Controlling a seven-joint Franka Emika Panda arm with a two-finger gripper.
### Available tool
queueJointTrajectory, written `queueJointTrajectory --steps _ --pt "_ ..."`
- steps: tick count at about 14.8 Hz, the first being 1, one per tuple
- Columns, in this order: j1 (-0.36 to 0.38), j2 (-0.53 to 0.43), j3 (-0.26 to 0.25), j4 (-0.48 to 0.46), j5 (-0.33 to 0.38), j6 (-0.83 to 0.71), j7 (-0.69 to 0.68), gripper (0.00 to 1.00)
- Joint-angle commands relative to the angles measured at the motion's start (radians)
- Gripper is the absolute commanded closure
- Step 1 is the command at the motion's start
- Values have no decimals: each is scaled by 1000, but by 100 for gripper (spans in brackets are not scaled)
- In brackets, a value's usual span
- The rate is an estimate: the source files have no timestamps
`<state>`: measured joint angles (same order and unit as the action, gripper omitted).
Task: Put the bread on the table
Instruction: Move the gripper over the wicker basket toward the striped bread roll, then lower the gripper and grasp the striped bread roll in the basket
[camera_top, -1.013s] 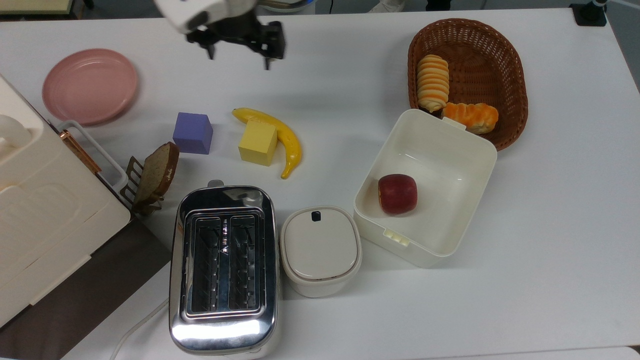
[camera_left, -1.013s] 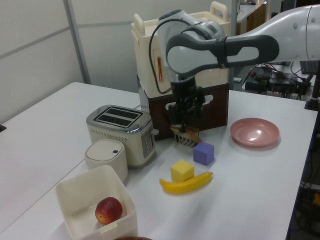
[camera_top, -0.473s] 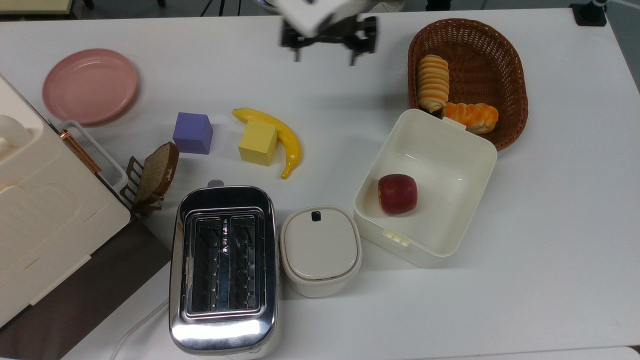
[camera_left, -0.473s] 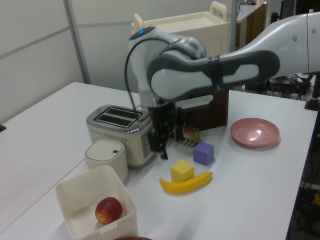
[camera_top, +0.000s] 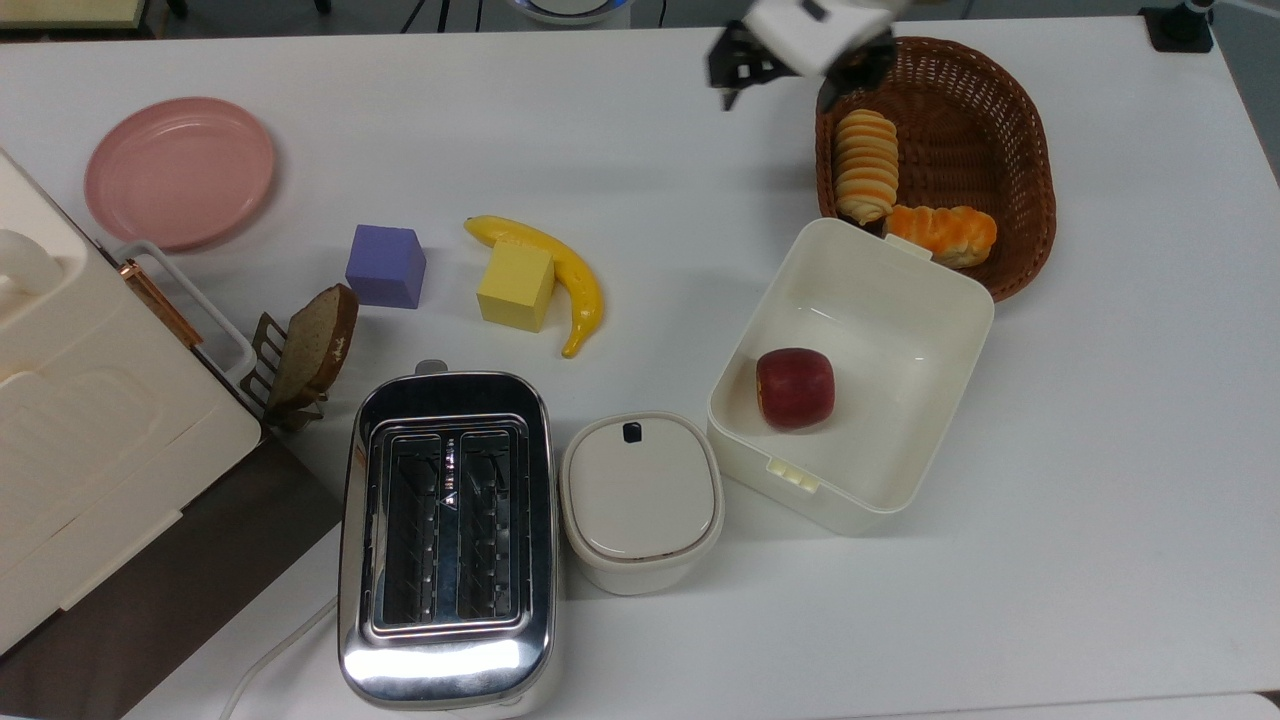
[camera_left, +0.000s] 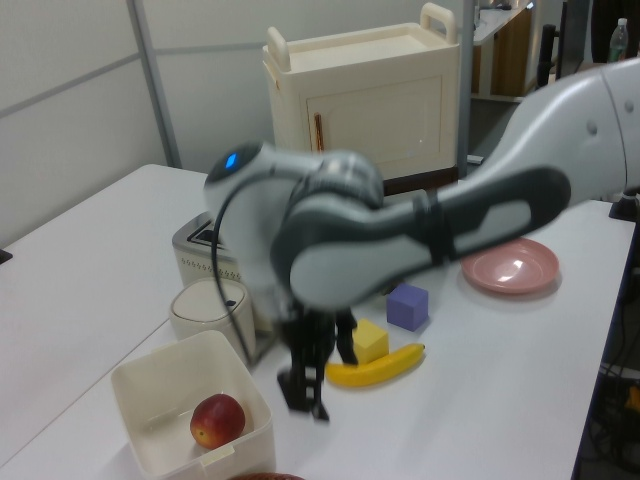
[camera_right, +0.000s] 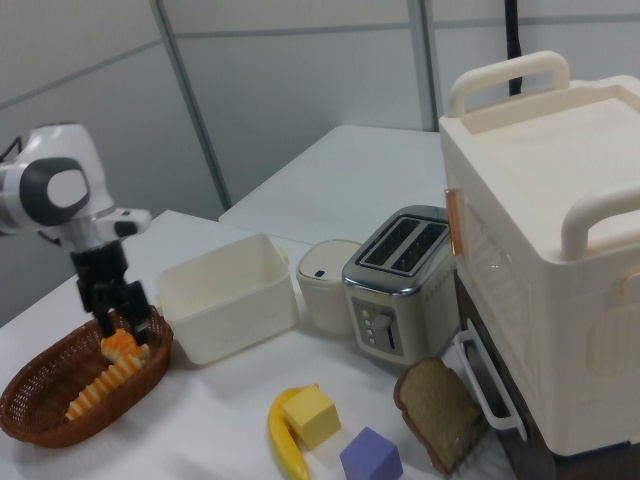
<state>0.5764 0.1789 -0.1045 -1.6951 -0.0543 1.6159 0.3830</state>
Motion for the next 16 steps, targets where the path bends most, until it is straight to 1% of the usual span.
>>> queueJointTrajectory --steps 1,2,3,6,7,10,13,14,15,16 --pt "74 60 44 -18 -13 19 123 0" --pt "72 74 80 -20 -18 36 158 0" --pt "74 86 97 -21 -25 50 189 0" --pt "80 143 123 -17 -45 102 278 0" --pt "80 155 130 -14 -67 123 316 0" --pt "91 191 140 -6 -125 183 420 0" --pt "105 215 140 -6 -144 199 471 0" --pt "105 218 140 -6 -145 199 474 2" --pt "106 220 140 -8 -151 199 471 18" --pt "106 220 140 -8 -160 197 471 28"
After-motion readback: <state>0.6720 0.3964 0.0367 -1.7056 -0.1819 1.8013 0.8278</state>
